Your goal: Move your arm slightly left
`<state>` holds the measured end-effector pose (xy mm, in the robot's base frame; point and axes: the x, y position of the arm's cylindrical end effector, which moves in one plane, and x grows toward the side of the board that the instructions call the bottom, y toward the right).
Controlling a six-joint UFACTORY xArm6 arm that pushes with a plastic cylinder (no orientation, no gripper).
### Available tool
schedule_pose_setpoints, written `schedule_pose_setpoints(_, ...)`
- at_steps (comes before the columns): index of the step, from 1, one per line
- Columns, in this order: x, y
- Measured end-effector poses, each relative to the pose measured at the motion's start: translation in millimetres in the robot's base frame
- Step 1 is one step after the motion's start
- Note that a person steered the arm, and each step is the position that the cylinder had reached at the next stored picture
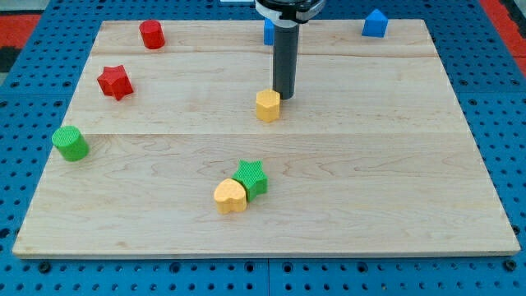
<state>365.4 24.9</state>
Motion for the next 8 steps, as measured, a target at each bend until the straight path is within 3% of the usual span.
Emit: schedule_pose_setpoints(8,0.0,-139.9)
